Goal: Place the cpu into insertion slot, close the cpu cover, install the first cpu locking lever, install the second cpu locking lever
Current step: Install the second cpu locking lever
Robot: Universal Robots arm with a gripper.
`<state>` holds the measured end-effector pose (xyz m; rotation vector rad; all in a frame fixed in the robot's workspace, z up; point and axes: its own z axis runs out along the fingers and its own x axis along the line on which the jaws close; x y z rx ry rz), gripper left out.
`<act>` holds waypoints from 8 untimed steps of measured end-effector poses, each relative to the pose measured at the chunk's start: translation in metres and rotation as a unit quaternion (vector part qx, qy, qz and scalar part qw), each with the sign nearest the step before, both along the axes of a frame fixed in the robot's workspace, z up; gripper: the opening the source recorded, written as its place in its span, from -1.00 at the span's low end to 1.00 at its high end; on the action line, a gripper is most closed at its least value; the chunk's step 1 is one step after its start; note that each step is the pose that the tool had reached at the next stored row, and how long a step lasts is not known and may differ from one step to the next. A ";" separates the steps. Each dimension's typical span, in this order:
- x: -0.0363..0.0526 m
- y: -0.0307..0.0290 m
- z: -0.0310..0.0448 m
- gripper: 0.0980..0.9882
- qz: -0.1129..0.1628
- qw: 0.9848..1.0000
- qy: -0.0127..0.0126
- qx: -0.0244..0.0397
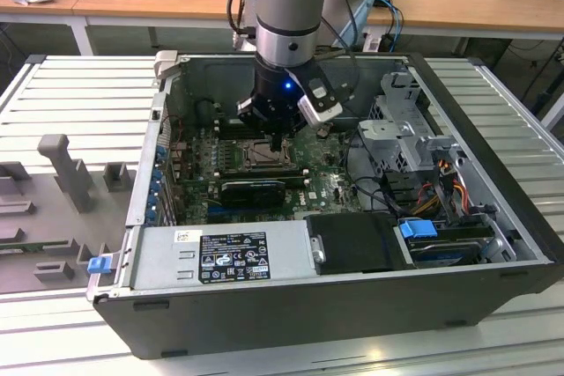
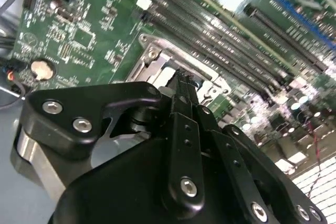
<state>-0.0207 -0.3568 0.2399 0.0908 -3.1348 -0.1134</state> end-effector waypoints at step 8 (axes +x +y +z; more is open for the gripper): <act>-0.0261 -0.0144 -0.0042 -0.98 0.000 1.000 0.002 0.000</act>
